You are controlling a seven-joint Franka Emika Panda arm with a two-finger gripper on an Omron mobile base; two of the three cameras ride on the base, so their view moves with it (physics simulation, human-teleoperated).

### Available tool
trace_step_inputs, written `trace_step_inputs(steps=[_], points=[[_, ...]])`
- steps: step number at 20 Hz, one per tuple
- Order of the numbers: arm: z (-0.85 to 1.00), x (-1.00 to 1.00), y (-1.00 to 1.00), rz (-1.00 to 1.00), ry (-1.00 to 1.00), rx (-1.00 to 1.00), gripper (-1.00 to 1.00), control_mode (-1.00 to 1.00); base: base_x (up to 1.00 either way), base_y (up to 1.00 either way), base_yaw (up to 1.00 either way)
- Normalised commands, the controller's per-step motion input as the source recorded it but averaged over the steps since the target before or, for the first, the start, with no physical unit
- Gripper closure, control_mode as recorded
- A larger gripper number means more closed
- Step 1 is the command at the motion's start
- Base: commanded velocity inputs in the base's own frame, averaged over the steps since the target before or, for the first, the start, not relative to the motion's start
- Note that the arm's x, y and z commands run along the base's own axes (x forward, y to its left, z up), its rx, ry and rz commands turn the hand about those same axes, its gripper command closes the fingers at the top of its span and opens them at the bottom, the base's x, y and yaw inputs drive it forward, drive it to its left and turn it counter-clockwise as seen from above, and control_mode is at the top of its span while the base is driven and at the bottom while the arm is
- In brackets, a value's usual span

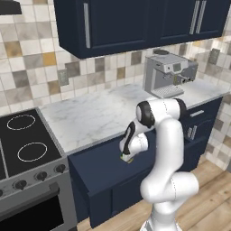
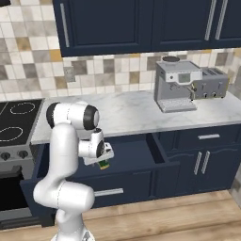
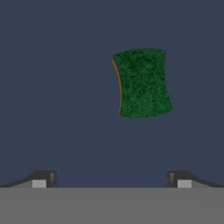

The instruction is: Restock the sink supplies by placing the sponge and soap dispenser on the counter and next to the sink. Make sure the soap dispenser is upright.

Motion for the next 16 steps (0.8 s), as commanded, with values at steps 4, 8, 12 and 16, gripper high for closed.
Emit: trace_step_inputs(steps=[4,8,12,16], points=[[-0.2,0.41,0.02,0.0,0.0,0.0,-1.0,-1.0,0.0,0.0,0.0],[-0.31,0.35,0.04,0.0,0.0,0.0,-1.0,-1.0,0.0,0.0,0.0],[-0.34,0.33,0.05,0.0,0.0,0.0,-1.0,-1.0,0.0,0.0,0.0],[-0.35,0.26,0.06,0.0,0.0,0.0,-1.0,-1.0,0.0,0.0,0.0]])
